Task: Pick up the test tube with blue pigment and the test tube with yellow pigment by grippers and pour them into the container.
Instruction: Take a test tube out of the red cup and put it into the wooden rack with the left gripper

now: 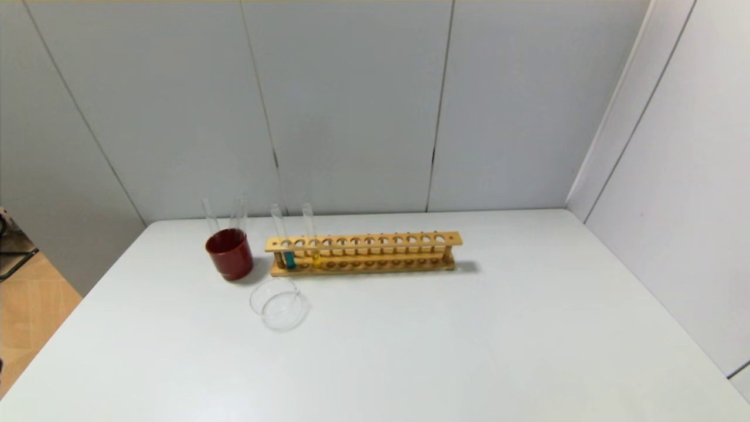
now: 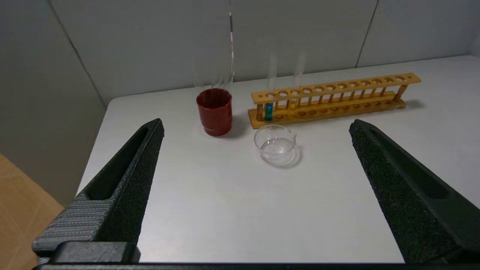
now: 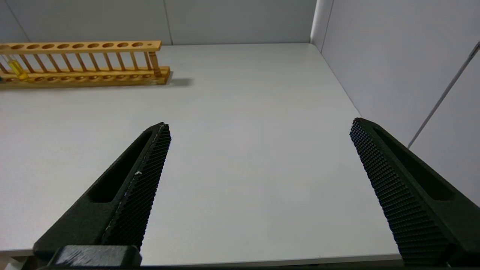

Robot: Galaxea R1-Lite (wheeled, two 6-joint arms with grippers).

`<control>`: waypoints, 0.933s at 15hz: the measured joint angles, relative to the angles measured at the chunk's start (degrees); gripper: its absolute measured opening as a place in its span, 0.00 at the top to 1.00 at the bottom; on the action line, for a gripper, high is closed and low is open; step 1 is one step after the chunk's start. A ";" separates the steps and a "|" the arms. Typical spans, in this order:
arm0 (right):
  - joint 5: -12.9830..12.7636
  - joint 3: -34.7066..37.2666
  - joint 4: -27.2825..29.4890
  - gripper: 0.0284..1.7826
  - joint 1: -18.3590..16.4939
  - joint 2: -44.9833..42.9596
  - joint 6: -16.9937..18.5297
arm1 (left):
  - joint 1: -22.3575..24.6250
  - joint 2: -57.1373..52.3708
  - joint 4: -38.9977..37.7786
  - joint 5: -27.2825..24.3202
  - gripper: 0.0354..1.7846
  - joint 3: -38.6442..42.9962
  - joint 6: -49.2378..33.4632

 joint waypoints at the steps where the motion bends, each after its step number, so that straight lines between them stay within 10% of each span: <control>1: -0.02 0.00 0.00 0.02 0.00 0.00 0.00 | -0.02 3.54 -1.00 -0.73 0.02 -1.97 -0.02; 14: -0.02 0.00 0.00 0.02 0.00 0.00 0.02 | -0.41 58.44 -48.03 -8.01 0.02 -7.57 -3.46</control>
